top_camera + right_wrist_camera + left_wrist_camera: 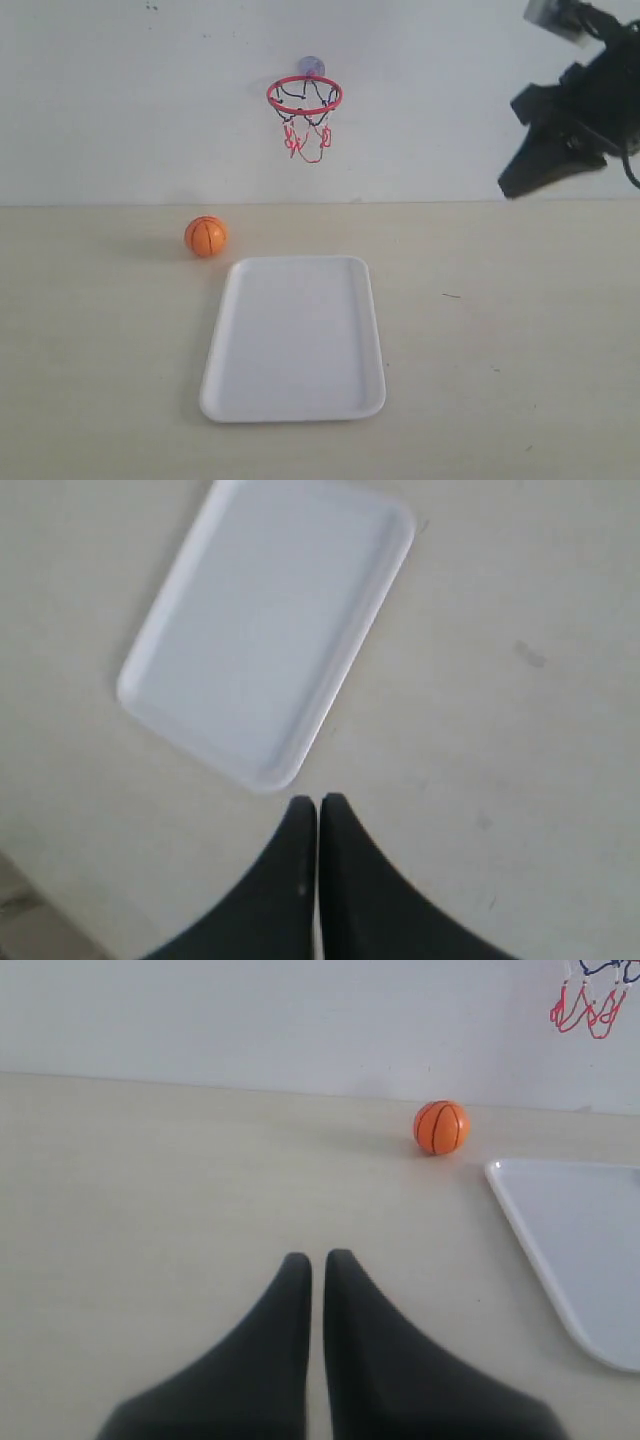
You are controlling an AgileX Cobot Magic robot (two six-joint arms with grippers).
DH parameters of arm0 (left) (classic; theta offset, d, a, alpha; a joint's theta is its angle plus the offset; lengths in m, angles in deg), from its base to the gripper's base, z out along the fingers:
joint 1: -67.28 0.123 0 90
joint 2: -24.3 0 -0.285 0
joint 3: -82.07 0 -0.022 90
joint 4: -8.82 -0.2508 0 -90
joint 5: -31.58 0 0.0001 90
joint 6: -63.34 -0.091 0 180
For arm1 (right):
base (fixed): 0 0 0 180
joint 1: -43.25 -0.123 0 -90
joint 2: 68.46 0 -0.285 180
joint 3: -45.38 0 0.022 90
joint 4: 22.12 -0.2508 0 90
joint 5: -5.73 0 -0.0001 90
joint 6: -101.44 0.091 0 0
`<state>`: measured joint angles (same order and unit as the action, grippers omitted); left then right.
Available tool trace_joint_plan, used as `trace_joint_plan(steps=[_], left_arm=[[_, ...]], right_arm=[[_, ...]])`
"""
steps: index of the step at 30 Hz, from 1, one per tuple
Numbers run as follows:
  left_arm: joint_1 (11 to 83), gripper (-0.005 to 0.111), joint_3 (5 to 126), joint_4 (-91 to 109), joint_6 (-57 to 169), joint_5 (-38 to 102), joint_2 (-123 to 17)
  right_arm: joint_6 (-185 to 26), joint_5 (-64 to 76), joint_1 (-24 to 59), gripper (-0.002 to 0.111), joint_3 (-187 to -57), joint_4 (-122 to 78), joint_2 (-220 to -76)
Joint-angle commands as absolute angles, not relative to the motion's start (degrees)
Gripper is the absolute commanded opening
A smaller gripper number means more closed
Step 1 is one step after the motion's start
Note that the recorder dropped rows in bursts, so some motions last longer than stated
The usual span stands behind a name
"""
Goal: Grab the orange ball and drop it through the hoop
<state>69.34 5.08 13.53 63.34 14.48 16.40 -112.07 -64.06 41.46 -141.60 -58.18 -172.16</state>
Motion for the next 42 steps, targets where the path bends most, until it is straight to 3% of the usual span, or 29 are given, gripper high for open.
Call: trace_joint_plan(steps=[1, 7, 19, 24, 31, 36, 42], left_arm=[[69.5, 0.004, 4.9, 13.7, 63.7, 14.9, 16.5], [69.5, 0.004, 4.9, 13.7, 63.7, 14.9, 16.5], [69.5, 0.004, 4.9, 13.7, 63.7, 14.9, 16.5], [69.5, 0.004, 4.9, 13.7, 63.7, 14.9, 16.5], [69.5, 0.004, 4.9, 13.7, 63.7, 14.9, 16.5], [69.5, 0.004, 4.9, 13.7, 63.7, 14.9, 16.5], [69.5, 0.004, 4.9, 13.7, 63.7, 14.9, 16.5]], right_arm=[[-111.7, -64.2, 41.4, 0.000, -124.5, -60.3, -161.6], [-111.7, -64.2, 41.4, 0.000, -113.9, -60.3, -156.7], [-112.0, -60.4, 41.4, 0.000, -112.0, -60.4, -151.7], [-114.1, -36.4, 41.4, 0.000, -107.3, -67.6, -137.9], [-117.0, -6.5, 41.4, 0.000, -85.6, -71.5, -109.1], [-118.4, -2.1, 41.4, 0.000, -74.9, -71.0, -90.4], [-120.1, -2.6, 41.4, 0.000, -69.2, -71.0, -80.1]])
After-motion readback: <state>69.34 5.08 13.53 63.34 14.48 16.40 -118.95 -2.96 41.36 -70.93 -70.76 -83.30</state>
